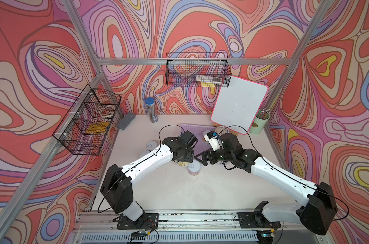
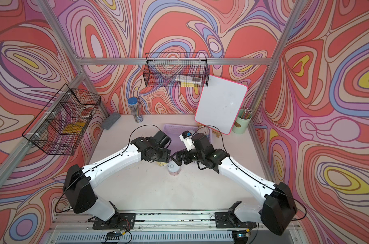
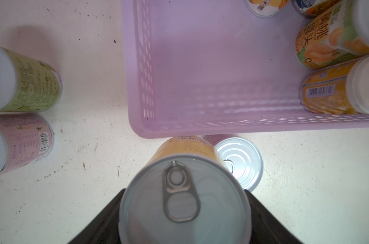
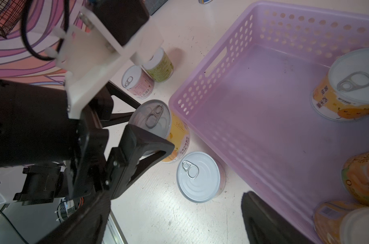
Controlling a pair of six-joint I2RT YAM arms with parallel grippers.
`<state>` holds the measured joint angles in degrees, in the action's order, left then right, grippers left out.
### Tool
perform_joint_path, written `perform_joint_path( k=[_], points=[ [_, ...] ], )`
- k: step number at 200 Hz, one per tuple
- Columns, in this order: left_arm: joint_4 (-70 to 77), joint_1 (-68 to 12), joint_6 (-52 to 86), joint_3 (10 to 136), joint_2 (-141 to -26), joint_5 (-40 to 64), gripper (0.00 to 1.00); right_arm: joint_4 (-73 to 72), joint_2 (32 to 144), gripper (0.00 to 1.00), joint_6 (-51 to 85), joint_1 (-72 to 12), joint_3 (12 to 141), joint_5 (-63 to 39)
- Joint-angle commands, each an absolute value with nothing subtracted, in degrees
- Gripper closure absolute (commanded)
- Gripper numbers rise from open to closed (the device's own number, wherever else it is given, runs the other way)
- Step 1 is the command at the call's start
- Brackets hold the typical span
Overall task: Put the canned food in the basket
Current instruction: Place the canned food in the basket.
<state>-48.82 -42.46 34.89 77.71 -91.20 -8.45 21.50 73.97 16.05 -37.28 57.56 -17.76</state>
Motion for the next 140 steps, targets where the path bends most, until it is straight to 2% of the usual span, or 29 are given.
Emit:
perform_joint_path(
  k=[1, 70, 140],
  points=[
    [-47.72, -42.71, 32.82, 80.33, -91.38, -8.8, 0.34, 22.65, 73.09, 0.02, 15.75, -37.09, 58.89, -15.87],
    [-47.9, -42.71, 32.65, 79.24, -91.46, -6.56, 0.34, 24.72, 72.07, 0.02, 15.92, -36.04, 58.81, -12.13],
    [-46.92, -42.71, 27.29, 88.5, -96.69, -3.54, 0.35, 24.43, 69.32, 0.02, 16.91, -30.45, 56.19, -13.08]
  ],
)
